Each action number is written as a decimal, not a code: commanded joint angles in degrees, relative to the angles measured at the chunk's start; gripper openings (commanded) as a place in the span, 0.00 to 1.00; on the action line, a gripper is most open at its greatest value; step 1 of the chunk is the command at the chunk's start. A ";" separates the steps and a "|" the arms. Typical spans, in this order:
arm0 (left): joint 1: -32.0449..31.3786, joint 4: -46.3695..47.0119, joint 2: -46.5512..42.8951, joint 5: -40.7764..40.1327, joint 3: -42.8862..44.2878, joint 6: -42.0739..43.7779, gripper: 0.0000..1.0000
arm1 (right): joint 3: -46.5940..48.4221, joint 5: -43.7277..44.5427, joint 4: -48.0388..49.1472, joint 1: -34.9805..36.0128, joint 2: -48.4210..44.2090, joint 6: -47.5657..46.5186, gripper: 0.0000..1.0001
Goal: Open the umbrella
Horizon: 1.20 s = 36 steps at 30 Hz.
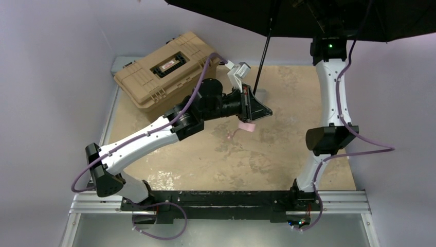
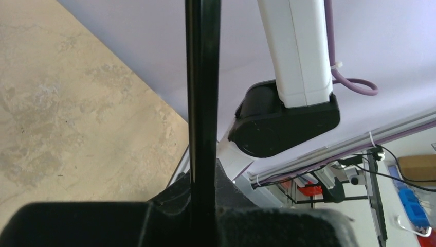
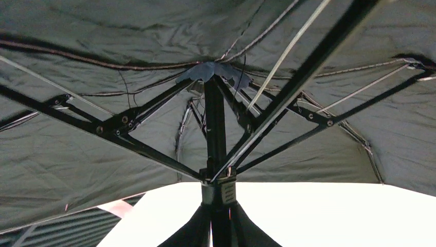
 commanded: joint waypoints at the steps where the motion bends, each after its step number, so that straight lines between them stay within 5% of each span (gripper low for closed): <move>1: -5.24 -34.99 4.61 8.35 3.07 0.26 0.00 | -8.99 36.66 8.36 -4.73 -6.95 2.64 0.00; 9: -2.24 -35.75 15.56 8.53 22.53 0.00 0.00 | -34.83 30.82 16.30 0.80 -20.38 -0.73 0.00; 17: -2.50 -34.83 16.51 9.69 21.81 -0.27 0.00 | -33.11 30.77 14.81 0.89 -20.03 -0.85 0.01; 25: -3.61 -34.61 13.76 8.69 13.79 0.07 0.00 | -18.43 32.10 14.75 0.39 -11.60 -0.38 0.00; 30: -3.65 -35.12 12.42 6.90 11.70 0.00 0.00 | -20.60 30.48 18.36 0.34 -11.85 -0.76 0.00; 36: -3.45 -36.17 12.55 4.67 13.84 0.12 0.45 | -29.44 24.23 25.30 0.36 -15.04 0.05 0.00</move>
